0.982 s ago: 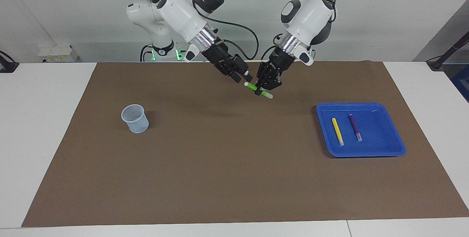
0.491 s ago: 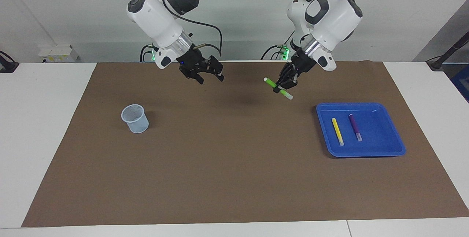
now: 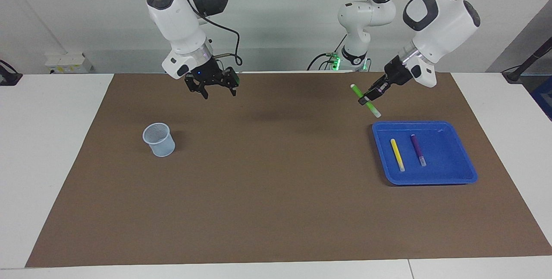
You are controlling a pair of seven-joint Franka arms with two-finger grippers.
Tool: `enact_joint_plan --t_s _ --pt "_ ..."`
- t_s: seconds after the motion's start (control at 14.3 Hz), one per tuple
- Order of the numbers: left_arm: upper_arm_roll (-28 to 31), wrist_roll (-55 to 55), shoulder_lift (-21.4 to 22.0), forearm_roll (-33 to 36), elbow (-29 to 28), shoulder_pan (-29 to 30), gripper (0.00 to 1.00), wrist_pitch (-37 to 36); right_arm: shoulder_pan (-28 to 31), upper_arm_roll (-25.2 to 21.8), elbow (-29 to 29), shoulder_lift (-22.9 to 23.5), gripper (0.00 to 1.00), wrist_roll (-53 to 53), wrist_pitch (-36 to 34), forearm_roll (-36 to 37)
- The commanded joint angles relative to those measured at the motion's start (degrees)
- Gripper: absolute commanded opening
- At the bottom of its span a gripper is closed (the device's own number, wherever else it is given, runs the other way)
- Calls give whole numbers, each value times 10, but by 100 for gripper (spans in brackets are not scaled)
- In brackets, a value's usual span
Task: Right arm passes pens to left for tray arrangement
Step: 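Open the right gripper and withdraw while the left gripper pulls the pen, then lay the green pen in the blue tray with the left gripper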
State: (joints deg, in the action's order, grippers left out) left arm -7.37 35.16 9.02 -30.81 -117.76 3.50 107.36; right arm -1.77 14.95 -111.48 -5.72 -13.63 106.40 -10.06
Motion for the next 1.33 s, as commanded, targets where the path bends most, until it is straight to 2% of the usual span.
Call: enact_joint_plan --t_s 0.0,0.21,0.49,0.77,1.26 --pt "-5 -105 7 45 7 40 0 -43 28 5 -15 -18 100 100 -19 56" --pt "-5 -213 -2 92 7 75 0 -52 56 5 -18 -18 100 184 -14 76" --pt "-5 -320 -34 140 8 115 0 -43 60 3 -13 -9 100 204 -11 105" --pt "-5 -410 -68 178 13 138 0 -19 24 -45 67 47 100 202 -52 96" --pt "-5 -507 -135 249 15 179 0 70 4 -56 58 47 100 199 -80 96"
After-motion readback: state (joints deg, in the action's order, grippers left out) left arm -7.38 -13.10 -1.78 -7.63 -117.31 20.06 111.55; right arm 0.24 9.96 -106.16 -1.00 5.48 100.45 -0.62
